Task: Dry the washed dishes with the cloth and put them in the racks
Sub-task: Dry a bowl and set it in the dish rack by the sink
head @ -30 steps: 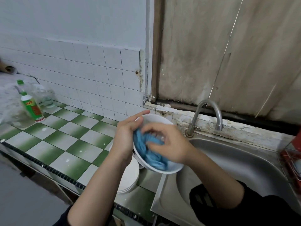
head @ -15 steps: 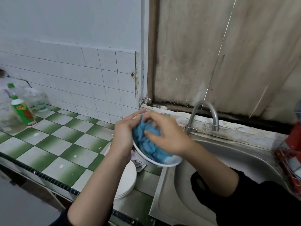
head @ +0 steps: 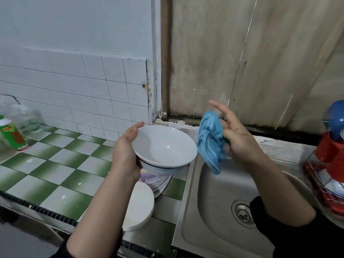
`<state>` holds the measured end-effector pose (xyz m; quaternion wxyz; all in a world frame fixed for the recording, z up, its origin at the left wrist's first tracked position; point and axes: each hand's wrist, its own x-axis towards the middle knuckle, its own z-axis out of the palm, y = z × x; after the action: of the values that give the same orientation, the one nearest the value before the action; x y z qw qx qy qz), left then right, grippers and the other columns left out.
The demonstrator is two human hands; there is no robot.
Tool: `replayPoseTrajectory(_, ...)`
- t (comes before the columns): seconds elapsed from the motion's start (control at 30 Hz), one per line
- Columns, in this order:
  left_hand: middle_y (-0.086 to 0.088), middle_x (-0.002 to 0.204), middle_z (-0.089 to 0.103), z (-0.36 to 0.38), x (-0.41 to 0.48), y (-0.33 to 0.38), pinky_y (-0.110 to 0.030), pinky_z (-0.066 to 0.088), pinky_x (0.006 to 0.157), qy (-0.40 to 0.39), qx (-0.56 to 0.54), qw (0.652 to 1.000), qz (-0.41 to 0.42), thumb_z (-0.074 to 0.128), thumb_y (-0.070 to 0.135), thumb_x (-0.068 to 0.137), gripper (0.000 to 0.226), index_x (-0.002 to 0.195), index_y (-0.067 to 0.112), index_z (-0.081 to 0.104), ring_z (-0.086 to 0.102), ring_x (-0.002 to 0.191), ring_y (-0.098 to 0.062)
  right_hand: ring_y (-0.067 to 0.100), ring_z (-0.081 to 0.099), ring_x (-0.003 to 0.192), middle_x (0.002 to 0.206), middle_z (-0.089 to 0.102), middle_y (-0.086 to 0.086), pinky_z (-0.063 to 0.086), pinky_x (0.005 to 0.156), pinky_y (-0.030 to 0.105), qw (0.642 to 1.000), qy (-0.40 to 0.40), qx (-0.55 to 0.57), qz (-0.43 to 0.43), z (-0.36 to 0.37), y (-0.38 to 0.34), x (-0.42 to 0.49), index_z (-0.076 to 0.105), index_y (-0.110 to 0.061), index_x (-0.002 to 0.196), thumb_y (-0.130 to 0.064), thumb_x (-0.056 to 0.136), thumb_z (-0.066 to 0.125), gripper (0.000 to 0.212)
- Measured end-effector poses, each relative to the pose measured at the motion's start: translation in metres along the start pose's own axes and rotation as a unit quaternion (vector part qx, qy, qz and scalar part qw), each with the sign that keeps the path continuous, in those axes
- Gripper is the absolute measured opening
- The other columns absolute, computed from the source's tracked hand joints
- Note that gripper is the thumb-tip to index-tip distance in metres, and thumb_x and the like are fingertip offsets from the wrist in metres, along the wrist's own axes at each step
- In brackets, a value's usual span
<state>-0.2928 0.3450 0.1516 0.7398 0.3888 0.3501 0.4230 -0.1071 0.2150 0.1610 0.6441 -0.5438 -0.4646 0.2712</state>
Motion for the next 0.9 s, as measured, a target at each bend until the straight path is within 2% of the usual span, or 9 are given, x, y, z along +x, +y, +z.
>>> replayPoseTrajectory(0.1,-0.008,0.110,0.064,0.002,0.005,0.005,-0.044,0.050,0.090,-0.009,-0.052,0.997,-0.060,0.044,0.020,0.098,0.030,0.120,0.015,0.065,0.061,0.098,-0.032,0.017,0.059,0.064,0.069,0.065,0.000,0.049,0.056,0.024,0.977,0.171,0.121,0.039,0.015,0.011,-0.010,0.076,-0.026,0.075,-0.013,0.099,0.039,0.046)
replayPoseTrajectory(0.17,-0.010,0.111,0.063,0.004,0.008,0.006,-0.048,0.047,0.092,-0.021,-0.066,0.993,-0.096,0.041,0.021,0.099,0.032,0.121,0.016,0.063,0.059,0.099,-0.034,0.018,0.057,0.059,0.063,0.064,0.003,0.048,0.052,0.024,0.967,0.194,0.155,0.049,0.024,0.012,-0.021,0.077,-0.021,0.068,-0.027,0.096,0.038,0.048)
replayPoseTrajectory(0.27,-0.011,0.111,0.062,0.006,0.016,0.003,-0.046,0.042,0.091,-0.035,-0.069,0.986,-0.150,0.038,0.022,0.098,0.030,0.116,0.018,0.062,0.056,0.094,-0.033,0.014,0.063,0.063,0.076,0.065,0.004,0.051,0.054,0.025,0.990,0.134,-0.035,-0.017,0.027,0.015,-0.034,0.068,-0.035,0.113,-0.043,0.084,0.054,0.033)
replayPoseTrajectory(0.33,-0.012,0.110,0.061,0.011,0.021,0.001,-0.044,0.036,0.094,-0.050,-0.057,0.979,-0.189,0.037,0.023,0.097,0.027,0.111,0.019,0.061,0.054,0.092,-0.033,0.006,0.062,0.063,0.074,0.062,-0.006,0.049,0.057,0.017,0.981,0.080,-0.160,-0.072,0.024,0.016,-0.043,0.043,-0.043,0.140,-0.040,0.076,0.074,0.071)
replayPoseTrajectory(0.47,-0.013,0.096,0.060,0.027,0.024,-0.008,-0.040,0.040,0.072,-0.108,-0.037,0.956,-0.269,0.037,0.023,0.097,0.019,0.100,0.020,0.056,0.054,0.081,-0.032,-0.006,0.057,0.081,0.099,0.055,-0.037,0.054,0.071,0.018,0.882,0.061,-0.449,-0.128,0.019,0.014,-0.058,0.012,-0.051,0.151,-0.063,0.068,0.074,0.104)
replayPoseTrajectory(0.53,-0.014,0.095,0.062,0.036,0.023,-0.013,-0.046,0.044,0.072,-0.143,-0.022,0.942,-0.304,0.039,0.023,0.095,0.017,0.094,0.020,0.055,0.056,0.083,-0.035,0.001,0.060,0.089,0.114,0.058,-0.021,0.060,0.073,0.032,0.831,0.093,-0.531,-0.134,0.014,0.013,-0.064,0.010,-0.047,0.152,-0.070,0.069,0.066,0.102)
replayPoseTrajectory(0.63,-0.018,0.110,0.062,0.050,0.024,-0.025,-0.054,0.040,0.095,-0.185,0.012,0.923,-0.338,0.041,0.027,0.093,0.016,0.090,0.022,0.056,0.057,0.094,-0.038,0.010,0.056,0.074,0.110,0.047,-0.005,0.058,0.053,0.034,0.779,0.143,-0.596,-0.136,0.003,0.011,-0.075,0.017,-0.042,0.151,-0.064,0.070,0.063,0.095)
replayPoseTrajectory(0.77,-0.012,0.125,0.064,0.077,0.014,-0.046,-0.053,0.036,0.103,-0.265,0.061,0.903,-0.333,0.037,0.051,0.096,0.038,0.111,0.025,0.059,0.057,0.115,-0.037,0.004,0.052,0.088,0.127,0.037,-0.002,0.059,0.057,0.032,0.775,0.226,-0.578,-0.119,-0.017,0.002,-0.103,0.034,-0.036,0.145,-0.051,0.065,0.070,0.089)
replayPoseTrajectory(0.9,-0.007,0.091,0.067,0.108,-0.019,-0.066,-0.037,0.048,0.073,-0.332,0.150,0.895,-0.258,0.034,0.065,0.091,0.055,0.104,0.022,0.065,0.060,0.081,-0.029,0.006,0.050,0.121,0.137,0.046,-0.004,0.053,0.092,0.035,0.822,0.288,-0.481,-0.100,-0.040,-0.012,-0.135,0.048,-0.023,0.140,-0.038,0.061,0.079,0.086)
